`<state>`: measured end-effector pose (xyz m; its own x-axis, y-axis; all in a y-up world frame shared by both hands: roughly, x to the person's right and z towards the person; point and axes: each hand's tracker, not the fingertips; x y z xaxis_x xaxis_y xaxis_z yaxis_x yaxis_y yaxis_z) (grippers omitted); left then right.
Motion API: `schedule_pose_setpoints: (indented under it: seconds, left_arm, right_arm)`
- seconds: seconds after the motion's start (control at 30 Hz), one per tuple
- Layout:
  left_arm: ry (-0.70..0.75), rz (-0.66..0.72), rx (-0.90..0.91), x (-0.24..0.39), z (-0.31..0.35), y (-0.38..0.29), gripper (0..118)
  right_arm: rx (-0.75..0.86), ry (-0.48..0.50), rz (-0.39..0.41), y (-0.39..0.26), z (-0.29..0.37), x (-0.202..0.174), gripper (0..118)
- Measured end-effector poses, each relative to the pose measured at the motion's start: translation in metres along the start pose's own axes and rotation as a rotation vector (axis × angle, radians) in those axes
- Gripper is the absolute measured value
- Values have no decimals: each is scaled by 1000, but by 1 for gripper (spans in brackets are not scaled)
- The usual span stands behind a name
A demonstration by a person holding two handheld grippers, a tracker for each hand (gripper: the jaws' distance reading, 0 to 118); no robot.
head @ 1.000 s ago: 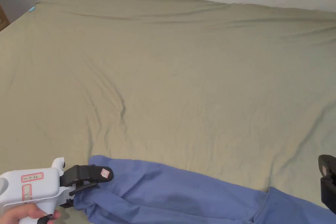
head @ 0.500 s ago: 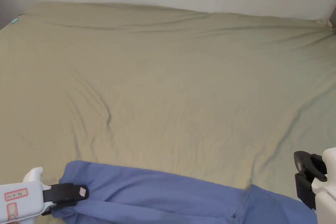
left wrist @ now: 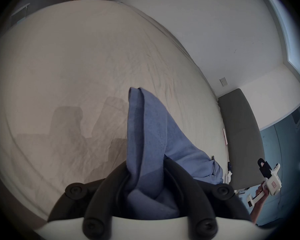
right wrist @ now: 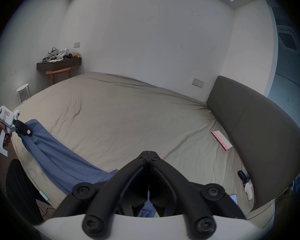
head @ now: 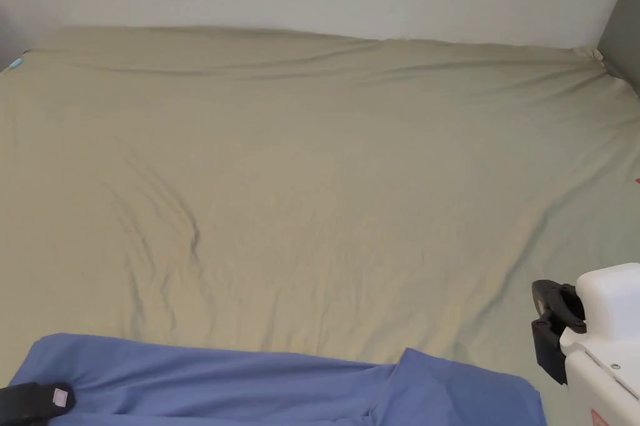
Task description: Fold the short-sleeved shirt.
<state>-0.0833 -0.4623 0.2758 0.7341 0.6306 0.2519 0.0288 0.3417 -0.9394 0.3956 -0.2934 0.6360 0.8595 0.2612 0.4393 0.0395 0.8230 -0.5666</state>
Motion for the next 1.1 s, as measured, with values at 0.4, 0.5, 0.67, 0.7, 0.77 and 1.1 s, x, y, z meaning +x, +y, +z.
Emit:
schedule_pose_setpoints:
  seconds: [0.4,0.5,0.67,0.7,0.77,1.1]
  left_arm:
    - [-70,-219,-72,138,-31,-24,14]
    - [-68,-282,-134,173,-64,-41,14]
    - [67,-373,-230,198,-133,-71,14]
    - [94,-397,-249,205,-144,-81,14]
    - [108,-394,-282,210,-165,-93,14]
    - [-216,-170,-324,232,-163,-106,109]
  right_arm:
    - [36,-12,-55,0,19,21,2]
    - [43,-23,-70,-2,25,29,2]
    - [54,-50,-94,-6,31,42,2]
    - [56,-54,-99,-6,32,44,2]
    - [57,-57,-105,-8,32,50,2]
    - [45,-61,-118,-14,27,57,2]
